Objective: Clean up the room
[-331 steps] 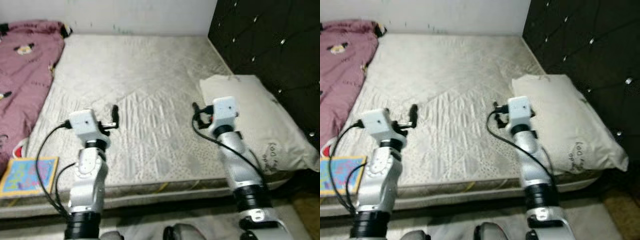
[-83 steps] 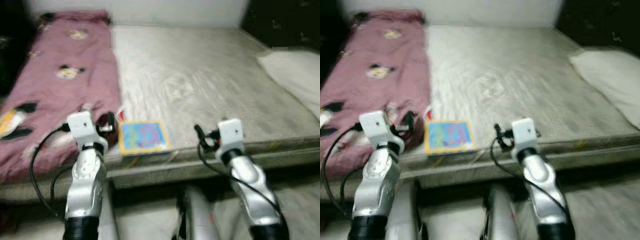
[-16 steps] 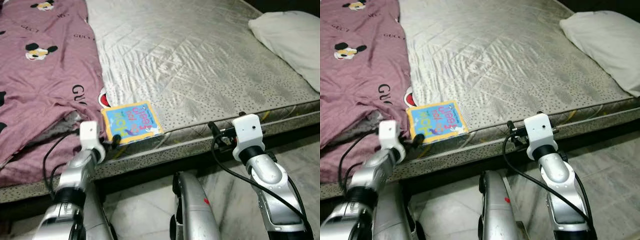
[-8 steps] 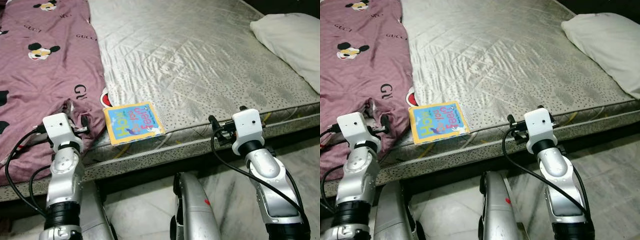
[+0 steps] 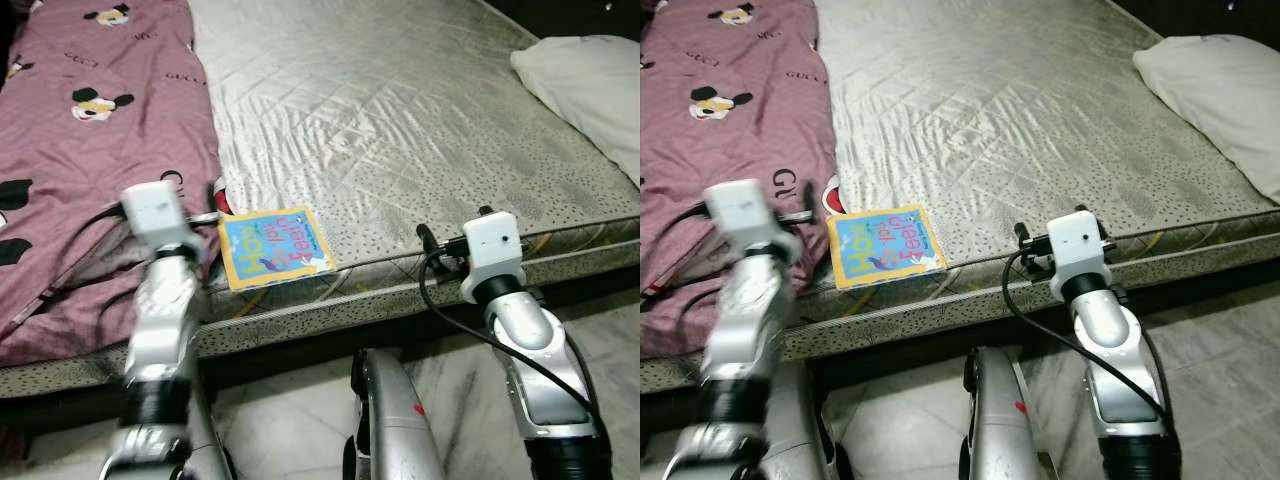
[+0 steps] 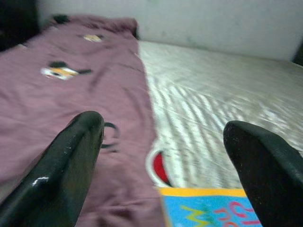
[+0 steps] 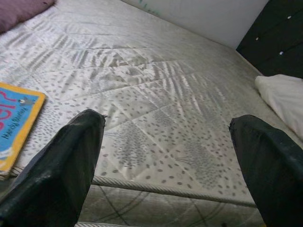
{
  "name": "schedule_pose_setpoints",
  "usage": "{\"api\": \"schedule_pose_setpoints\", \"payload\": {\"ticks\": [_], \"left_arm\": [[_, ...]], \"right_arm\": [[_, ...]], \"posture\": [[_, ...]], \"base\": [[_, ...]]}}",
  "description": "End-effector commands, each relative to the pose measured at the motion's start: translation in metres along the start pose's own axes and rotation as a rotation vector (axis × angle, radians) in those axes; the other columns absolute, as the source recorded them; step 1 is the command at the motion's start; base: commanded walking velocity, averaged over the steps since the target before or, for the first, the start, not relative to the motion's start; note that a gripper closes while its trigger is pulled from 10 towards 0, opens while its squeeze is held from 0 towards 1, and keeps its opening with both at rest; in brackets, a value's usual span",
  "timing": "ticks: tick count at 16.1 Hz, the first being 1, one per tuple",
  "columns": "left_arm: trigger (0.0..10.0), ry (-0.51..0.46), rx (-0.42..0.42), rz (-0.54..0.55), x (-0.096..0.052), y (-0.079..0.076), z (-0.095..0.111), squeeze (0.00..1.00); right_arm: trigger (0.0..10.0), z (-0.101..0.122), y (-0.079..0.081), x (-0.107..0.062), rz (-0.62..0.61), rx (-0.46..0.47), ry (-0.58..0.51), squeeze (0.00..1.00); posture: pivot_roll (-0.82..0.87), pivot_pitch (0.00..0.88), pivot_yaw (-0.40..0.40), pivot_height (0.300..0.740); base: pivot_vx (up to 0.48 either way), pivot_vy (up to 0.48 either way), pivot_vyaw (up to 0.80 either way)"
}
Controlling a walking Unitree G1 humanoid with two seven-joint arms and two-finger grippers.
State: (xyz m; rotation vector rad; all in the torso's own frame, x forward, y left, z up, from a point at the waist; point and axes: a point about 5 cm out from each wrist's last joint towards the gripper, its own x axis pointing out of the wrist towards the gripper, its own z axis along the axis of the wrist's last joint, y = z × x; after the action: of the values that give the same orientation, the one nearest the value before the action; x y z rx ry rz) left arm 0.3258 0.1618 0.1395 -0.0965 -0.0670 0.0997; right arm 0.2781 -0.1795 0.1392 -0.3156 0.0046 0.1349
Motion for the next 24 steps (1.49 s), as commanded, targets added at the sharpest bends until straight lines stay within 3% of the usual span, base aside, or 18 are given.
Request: {"api": "schedule_pose_setpoints", "payload": {"ticks": [1,3,7,10,15,21,24], "left_arm": [[10.0,0.049,0.007,-0.048,0.004,-0.010,-0.009,0.00],[10.0,0.115,0.005,-0.112,0.019,-0.026,-0.021,0.00],[10.0,0.237,-0.006,-0.159,0.025,-0.032,-0.040,0.00],[10.0,0.333,0.017,-0.239,0.018,-0.041,-0.061,0.00],[10.0,0.337,-0.015,-0.210,0.000,-0.051,-0.077,0.00],[10.0,0.351,-0.074,-0.068,-0.006,-0.034,-0.083,0.00],[10.0,0.360,-0.072,-0.007,-0.013,-0.015,-0.088,0.00]], "right_arm": [[10.0,0.001,-0.001,0.001,-0.009,-0.002,-0.006,0.00],[10.0,0.002,0.000,0.001,-0.009,-0.004,-0.014,0.00],[10.0,0.003,-0.003,-0.001,-0.018,-0.016,-0.018,0.00],[10.0,0.003,-0.004,-0.001,-0.016,-0.025,-0.019,0.00],[10.0,0.005,-0.001,0.002,0.002,-0.032,-0.027,0.00],[10.0,0.005,-0.002,0.003,-0.001,-0.033,-0.029,0.00],[10.0,0.005,-0.001,0.001,0.008,-0.050,-0.027,0.00]], "posture": [[-0.22,0.000,-0.065,0.535],[-0.24,0.000,-0.062,0.535],[-0.26,0.000,-0.062,0.535],[-0.27,0.000,-0.067,0.535],[-0.25,0.000,-0.078,0.535],[-0.25,0.000,-0.077,0.535],[-0.24,0.000,-0.084,0.535]], "base": [[0.000,0.000,0.00],[0.000,0.000,0.00],[0.000,0.000,0.00],[0.000,0.000,0.00],[0.000,0.000,0.00],[0.000,0.000,0.00],[0.000,0.000,0.00]]}}
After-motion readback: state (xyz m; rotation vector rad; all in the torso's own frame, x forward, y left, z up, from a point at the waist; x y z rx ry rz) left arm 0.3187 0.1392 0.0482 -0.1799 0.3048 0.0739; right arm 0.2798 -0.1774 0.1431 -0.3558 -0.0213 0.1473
